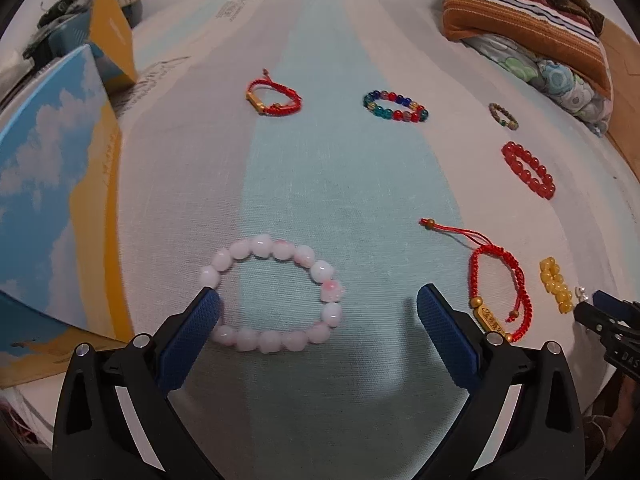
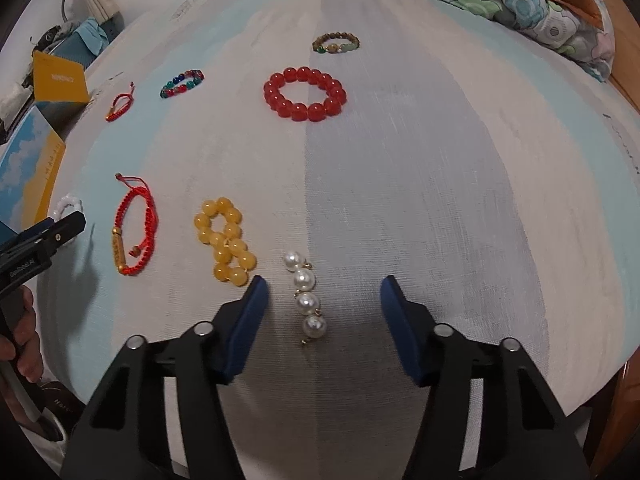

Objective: Organize jewelry
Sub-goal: 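Grasp the pearl string with the right tool while the left tool grasps the white bead bracelet, then carry the pearl string and white bead bracelet with both tools into the white box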

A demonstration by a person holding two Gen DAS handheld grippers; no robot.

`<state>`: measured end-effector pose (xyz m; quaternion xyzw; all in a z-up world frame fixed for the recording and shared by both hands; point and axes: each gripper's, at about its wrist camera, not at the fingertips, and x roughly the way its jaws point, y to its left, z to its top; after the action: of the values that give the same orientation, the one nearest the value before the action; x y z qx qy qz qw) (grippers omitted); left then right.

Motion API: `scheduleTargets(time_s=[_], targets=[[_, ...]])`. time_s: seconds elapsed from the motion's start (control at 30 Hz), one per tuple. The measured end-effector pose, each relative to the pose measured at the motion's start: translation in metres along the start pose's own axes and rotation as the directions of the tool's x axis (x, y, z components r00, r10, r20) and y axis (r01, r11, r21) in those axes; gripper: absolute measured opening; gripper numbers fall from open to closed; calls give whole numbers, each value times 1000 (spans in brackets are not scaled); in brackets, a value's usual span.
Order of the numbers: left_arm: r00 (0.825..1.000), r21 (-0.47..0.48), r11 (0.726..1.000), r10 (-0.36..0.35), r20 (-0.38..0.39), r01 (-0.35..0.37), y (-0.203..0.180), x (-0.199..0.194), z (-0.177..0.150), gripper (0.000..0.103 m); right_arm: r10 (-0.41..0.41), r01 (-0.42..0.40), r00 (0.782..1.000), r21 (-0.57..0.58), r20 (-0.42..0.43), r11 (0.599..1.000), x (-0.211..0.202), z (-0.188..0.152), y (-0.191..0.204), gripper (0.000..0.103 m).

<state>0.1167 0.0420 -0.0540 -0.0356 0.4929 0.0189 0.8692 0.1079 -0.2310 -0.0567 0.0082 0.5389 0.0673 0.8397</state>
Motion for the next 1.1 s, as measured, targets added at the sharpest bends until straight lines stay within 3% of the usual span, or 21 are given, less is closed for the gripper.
scheduleTargets(time_s=[0.2, 0.37, 0.47, 0.53, 0.6, 1.1], targets=[[1000, -8, 1000, 14, -20, -14, 4, 9, 0, 83, -21, 22, 1000, -13, 11, 1000, 2, 0, -1, 34], [999, -34, 999, 31, -23, -32, 13, 7, 0, 63, -40, 40, 999, -26, 18, 999, 3, -1, 1, 21], [999, -45, 998, 42, -23, -43, 19, 5, -1, 46, -43, 44, 999, -27, 22, 999, 3, -1, 1, 17], [999, -61, 997, 47, -21, -48, 25, 3, -1, 23, -47, 47, 999, -27, 24, 999, 3, -1, 1, 15], [999, -74, 997, 36, -22, -37, 30, 2, -1, 12, -50, 51, 998, -25, 28, 998, 2, -1, 1, 12], [1000, -50, 999, -18, 11, 19, 23, -14, -2, 12, -26, 26, 997, 7, 77, 1000, -10, 1, -3, 11]])
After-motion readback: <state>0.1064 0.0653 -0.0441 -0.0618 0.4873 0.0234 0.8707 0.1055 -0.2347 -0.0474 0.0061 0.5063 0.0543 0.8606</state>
